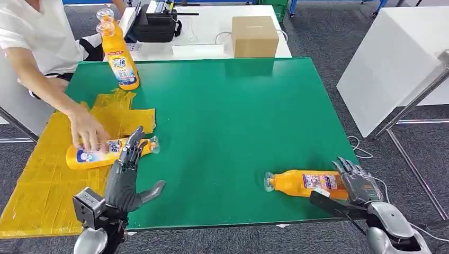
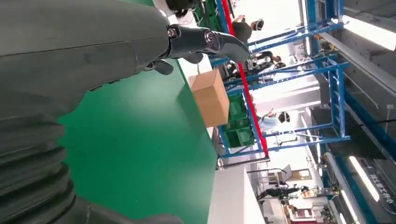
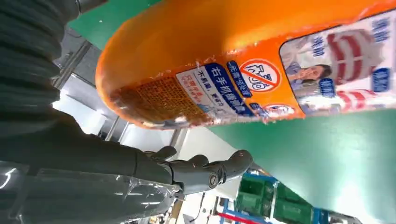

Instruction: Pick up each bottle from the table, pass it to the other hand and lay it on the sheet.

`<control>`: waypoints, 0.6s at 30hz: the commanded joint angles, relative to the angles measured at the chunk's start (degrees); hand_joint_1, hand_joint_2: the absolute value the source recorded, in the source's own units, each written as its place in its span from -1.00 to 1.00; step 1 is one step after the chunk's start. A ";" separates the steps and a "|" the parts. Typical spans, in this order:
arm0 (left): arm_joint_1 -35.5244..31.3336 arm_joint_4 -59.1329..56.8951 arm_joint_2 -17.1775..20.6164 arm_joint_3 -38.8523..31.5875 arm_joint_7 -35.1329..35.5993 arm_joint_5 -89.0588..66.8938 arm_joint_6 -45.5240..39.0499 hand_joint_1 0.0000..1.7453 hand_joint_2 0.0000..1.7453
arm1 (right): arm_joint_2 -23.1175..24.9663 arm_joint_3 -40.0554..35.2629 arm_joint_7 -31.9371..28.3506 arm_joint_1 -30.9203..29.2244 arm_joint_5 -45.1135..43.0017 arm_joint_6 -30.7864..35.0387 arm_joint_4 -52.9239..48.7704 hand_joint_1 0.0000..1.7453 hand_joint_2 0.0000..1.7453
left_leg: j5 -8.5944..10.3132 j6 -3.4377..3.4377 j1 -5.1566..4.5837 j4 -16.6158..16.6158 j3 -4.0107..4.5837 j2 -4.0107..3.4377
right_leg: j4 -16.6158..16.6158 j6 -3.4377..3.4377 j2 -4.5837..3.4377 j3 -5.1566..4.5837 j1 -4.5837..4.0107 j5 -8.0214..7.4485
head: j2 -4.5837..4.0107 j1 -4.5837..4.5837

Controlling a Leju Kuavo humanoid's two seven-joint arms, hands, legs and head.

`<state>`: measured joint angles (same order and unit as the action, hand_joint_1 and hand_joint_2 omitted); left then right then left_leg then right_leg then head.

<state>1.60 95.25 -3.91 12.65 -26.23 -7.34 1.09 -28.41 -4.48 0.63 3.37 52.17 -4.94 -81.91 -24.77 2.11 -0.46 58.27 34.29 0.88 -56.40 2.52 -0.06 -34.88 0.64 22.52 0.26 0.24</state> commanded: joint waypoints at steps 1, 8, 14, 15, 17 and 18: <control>-4.32 -6.51 0.61 1.94 0.19 1.32 0.50 -1.00 1.00 | -0.55 -5.37 -1.29 -7.89 -1.10 -3.84 16.57 -1.00 1.00 | -0.08 -0.13 0.11 -0.11 -0.37 -0.12 | 0.22 -0.07 -0.04 0.40 -0.11 0.02 | 0.00 0.00; -5.47 -8.17 0.61 2.85 0.05 2.02 0.52 -1.00 1.00 | 0.44 -8.26 -2.64 -10.86 -1.05 -3.63 22.60 0.66 1.00 | -0.02 -0.09 0.09 -0.13 -0.43 -0.18 | 0.22 -0.04 -0.02 0.41 -0.09 -0.05 | 0.00 -0.02; -5.41 -8.10 0.60 2.91 0.04 2.05 0.51 -1.00 1.00 | 0.72 -8.49 -2.63 -10.90 -1.03 -3.50 22.68 0.66 1.00 | -0.03 -0.12 0.15 -0.12 -0.46 -0.21 | 0.27 -0.05 -0.04 0.47 -0.17 -0.07 | 0.00 0.00; -5.41 -8.10 0.60 2.91 0.04 2.05 0.51 -1.00 1.00 | 0.72 -8.49 -2.63 -10.90 -1.03 -3.50 22.68 0.64 1.00 | -0.02 -0.10 0.11 -0.12 -0.51 -0.23 | 0.24 -0.05 -0.05 0.49 -0.12 -0.06 | 0.00 0.00; -5.27 -7.83 0.46 2.94 0.04 2.06 0.51 -1.00 1.00 | 1.15 -9.25 -1.61 -10.95 0.31 -2.69 22.81 0.68 1.00 | -0.04 -0.17 0.15 -0.17 -0.73 -0.34 | 0.36 -0.08 -0.18 0.69 -0.16 -0.08 | 0.00 0.02; -5.23 -7.75 0.40 2.98 0.04 2.06 0.51 -1.00 1.00 | 1.53 -9.48 -1.55 -10.94 0.47 -2.58 22.88 0.72 1.00 | -0.05 -0.11 0.11 -0.09 -0.71 -0.32 | 0.25 -0.03 -0.22 0.66 -0.12 -0.07 | 0.00 0.00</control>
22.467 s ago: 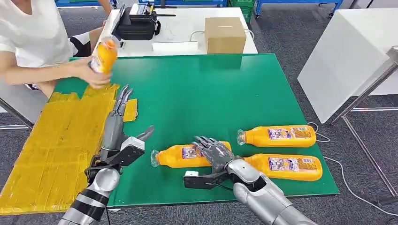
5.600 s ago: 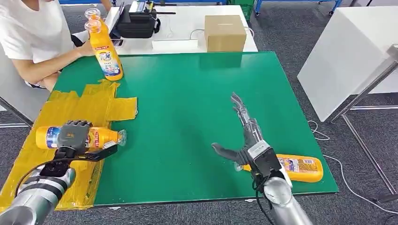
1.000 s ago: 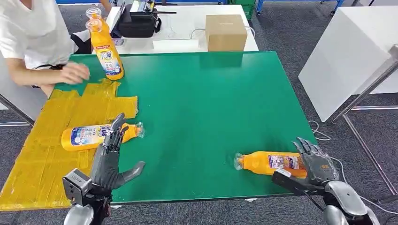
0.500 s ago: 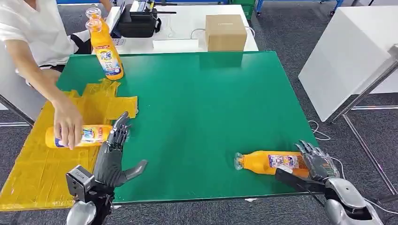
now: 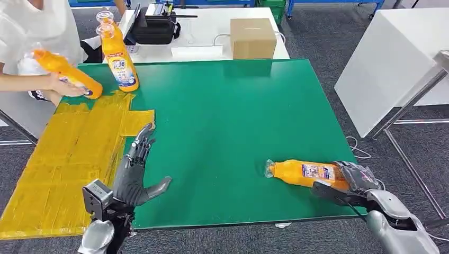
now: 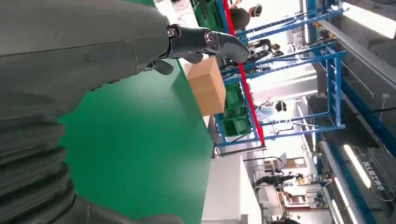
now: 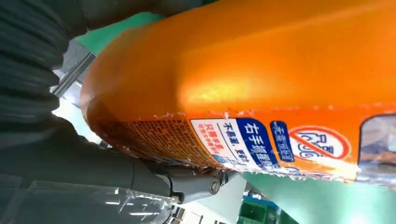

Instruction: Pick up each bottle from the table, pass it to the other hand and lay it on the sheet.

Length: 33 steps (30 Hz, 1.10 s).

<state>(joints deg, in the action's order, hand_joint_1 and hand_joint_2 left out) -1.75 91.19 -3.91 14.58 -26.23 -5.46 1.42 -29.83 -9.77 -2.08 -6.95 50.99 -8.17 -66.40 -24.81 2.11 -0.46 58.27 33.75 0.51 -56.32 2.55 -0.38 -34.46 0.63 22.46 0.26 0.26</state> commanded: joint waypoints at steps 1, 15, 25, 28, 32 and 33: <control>-1.78 -3.58 0.33 1.11 0.04 0.19 0.17 -1.00 1.00 | 3.23 -4.30 1.16 -0.51 1.71 0.81 7.32 0.72 1.00 | 0.00 -0.17 0.15 -0.15 -0.23 0.03 | 0.27 -0.10 0.11 0.29 -0.15 -0.04 | 0.00 -0.02; -2.69 -2.11 2.19 3.72 5.00 -3.01 3.63 -1.00 1.00 | 19.43 4.48 -1.43 -2.41 -2.75 18.89 -1.31 1.00 1.00 | -0.10 -0.10 0.13 -0.08 -0.27 -0.46 | 0.12 -0.14 -0.51 0.24 -0.14 -0.19 | 0.00 0.00; -12.88 -9.15 3.48 12.63 8.30 -5.57 5.88 -1.00 1.00 | 30.91 8.68 -13.13 -6.00 -25.97 22.38 -4.46 1.00 1.00 | 0.13 -0.21 0.18 -0.05 0.13 -0.26 | -0.05 -0.14 -0.33 -0.17 -0.16 -0.18 | 0.00 -0.02; -14.28 -10.20 3.39 13.74 8.80 -4.26 6.70 -1.00 1.00 | 31.92 8.31 -15.98 -6.17 -29.93 21.37 -4.71 1.00 1.00 | 0.19 -0.11 0.10 -0.03 0.29 -0.21 | -0.11 -0.07 -0.32 -0.32 -0.07 -0.21 | 0.00 -0.02; -14.92 -10.35 3.32 14.39 8.69 -4.10 6.66 -1.00 1.00 | 32.21 7.78 -17.08 -6.12 -31.68 20.34 -4.73 1.00 1.00 | 0.13 -0.17 0.13 -0.03 0.31 -0.23 | -0.08 -0.11 -0.30 -0.30 -0.10 -0.17 | 0.00 0.00; -14.92 -10.35 3.32 14.39 8.69 -4.10 6.66 -1.00 1.00 | 32.21 7.78 -17.08 -6.12 -31.68 20.34 -4.73 1.00 1.00 | 0.14 -0.15 0.11 -0.03 0.33 -0.23 | -0.08 -0.10 -0.31 -0.33 -0.08 -0.18 | 0.00 0.00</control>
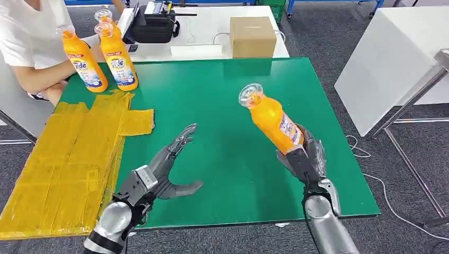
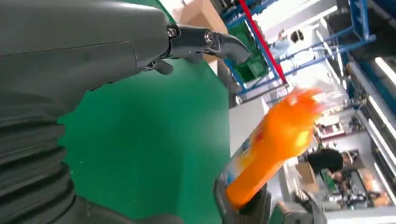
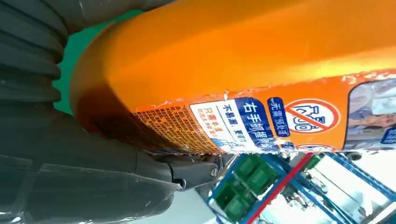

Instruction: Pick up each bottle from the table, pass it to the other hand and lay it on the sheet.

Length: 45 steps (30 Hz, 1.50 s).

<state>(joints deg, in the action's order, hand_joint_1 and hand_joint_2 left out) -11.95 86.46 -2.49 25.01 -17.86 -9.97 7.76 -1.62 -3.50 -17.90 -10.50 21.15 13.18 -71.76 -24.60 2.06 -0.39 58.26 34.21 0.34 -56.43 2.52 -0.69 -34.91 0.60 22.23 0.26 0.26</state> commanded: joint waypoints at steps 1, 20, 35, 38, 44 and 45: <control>-4.72 -5.63 1.90 3.96 0.32 0.40 0.32 -1.00 1.00 | 3.99 1.51 -1.26 -2.57 -1.84 -1.01 0.62 1.00 1.00 | -0.05 -0.09 0.02 -0.03 -0.07 -0.05 | 0.02 -0.05 0.00 0.07 -0.02 0.04 | 0.00 -0.02; -9.33 -9.10 0.16 7.05 1.12 7.87 2.82 -1.00 1.00 | 9.90 -11.92 -3.56 -8.24 -7.15 -6.71 12.28 1.00 1.00 | -0.09 -0.13 0.11 -0.04 -0.09 -0.19 | 0.08 -0.08 -0.12 0.05 -0.11 0.02 | 0.00 0.00; -10.29 -10.61 -0.06 7.00 1.91 11.13 3.49 -1.00 1.00 | 12.53 -23.41 -3.52 -10.21 -4.49 -8.90 17.92 1.00 1.00 | -0.04 -0.13 0.09 -0.02 0.04 0.05 | 0.03 -0.07 0.11 -0.06 -0.08 0.07 | 0.00 0.00; -10.37 -11.53 -0.17 6.71 2.14 11.69 3.47 -1.00 1.00 | 13.33 -26.28 -3.69 -9.87 -3.57 -9.63 17.90 1.00 1.00 | -0.09 -0.15 0.10 -0.03 -0.04 -0.01 | 0.05 -0.08 0.03 0.01 -0.10 0.08 | 0.00 0.00; -10.24 -13.43 -0.63 6.09 2.08 12.66 3.18 -1.00 1.00 | 13.35 -29.45 -3.31 -9.57 -2.14 -7.81 17.99 1.00 1.00 | -0.08 -0.15 0.11 -0.04 -0.01 0.05 | 0.04 -0.08 0.09 0.00 -0.10 0.09 | 0.00 0.00; -10.24 -13.43 -0.63 6.09 2.08 12.66 3.18 -1.00 1.00 | 13.35 -29.45 -3.31 -9.57 -2.14 -7.81 17.99 1.00 1.00 | -0.03 -0.11 0.07 -0.04 0.08 0.08 | 0.03 -0.05 0.09 -0.10 -0.06 0.05 | 0.00 -0.02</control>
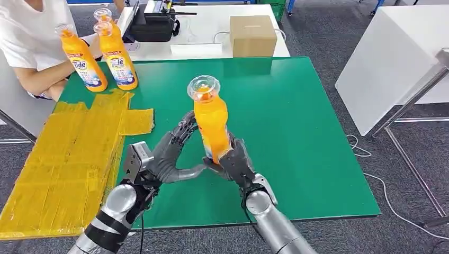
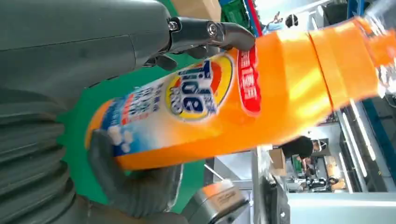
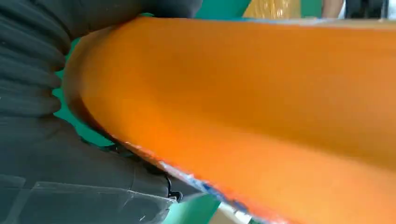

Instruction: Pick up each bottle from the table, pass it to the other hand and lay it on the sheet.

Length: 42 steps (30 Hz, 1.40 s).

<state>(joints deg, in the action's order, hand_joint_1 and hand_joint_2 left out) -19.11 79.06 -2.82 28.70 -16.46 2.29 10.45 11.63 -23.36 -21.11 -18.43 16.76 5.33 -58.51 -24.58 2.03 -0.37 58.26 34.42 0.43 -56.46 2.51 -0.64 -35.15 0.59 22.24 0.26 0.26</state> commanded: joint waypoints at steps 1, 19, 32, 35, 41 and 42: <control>-3.07 -6.02 -0.30 2.40 0.68 0.40 0.49 -1.00 1.00 | 0.11 -9.58 -0.10 -1.64 2.24 0.04 4.74 1.00 1.00 | -0.11 -0.13 0.10 -0.05 -0.26 -0.02 | 0.10 -0.08 0.06 0.29 -0.11 0.09 | 0.00 0.00; -2.67 -9.02 -1.55 1.25 0.49 2.25 -0.27 -1.00 1.00 | 0.16 -13.27 -0.41 -1.55 3.91 2.19 7.19 1.00 1.00 | -0.06 -0.07 0.04 -0.03 -0.13 0.01 | 0.05 -0.05 0.06 0.14 -0.05 0.06 | 0.00 0.02; -1.76 -8.04 -1.89 -0.45 0.30 4.24 -1.99 1.00 1.00 | -0.31 -12.29 -0.58 -1.34 3.14 3.76 6.15 1.00 1.00 | -0.10 -0.11 0.07 -0.03 -0.19 0.01 | 0.06 -0.07 0.08 0.22 -0.07 0.10 | 0.00 0.00; -2.22 -7.30 -1.52 -0.76 -0.13 2.94 -4.31 1.00 1.00 | -0.71 -11.53 -0.79 -1.19 3.03 4.83 5.00 1.00 1.00 | -0.12 -0.12 0.09 -0.02 -0.22 0.01 | 0.06 -0.08 0.09 0.25 -0.09 0.12 | 0.00 0.00; -4.24 -3.20 1.27 -3.02 -2.30 -9.82 -16.89 1.00 1.00 | -2.93 -8.74 -1.44 1.91 0.76 5.23 -5.80 -0.74 1.00 | -0.15 -0.15 0.12 0.06 -0.15 0.08 | 0.01 -0.09 0.18 0.23 -0.13 0.15 | 0.00 0.02; -4.93 -2.78 2.31 -3.61 -2.41 -15.68 -21.68 1.00 1.00 | -3.54 -8.09 -1.35 2.95 0.03 5.01 -9.21 -1.00 1.00 | -0.07 -0.09 0.07 0.06 -0.01 0.07 | -0.02 -0.06 0.13 0.05 -0.07 0.09 | 0.00 0.00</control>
<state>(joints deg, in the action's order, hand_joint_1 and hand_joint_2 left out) -19.22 74.99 -3.74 27.06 -17.92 2.63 3.59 11.76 -32.22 -21.83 -17.71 18.89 10.56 -55.73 -24.58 2.03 -0.37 58.26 34.44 0.44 -56.46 2.51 -0.64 -35.18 0.59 22.24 0.26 0.26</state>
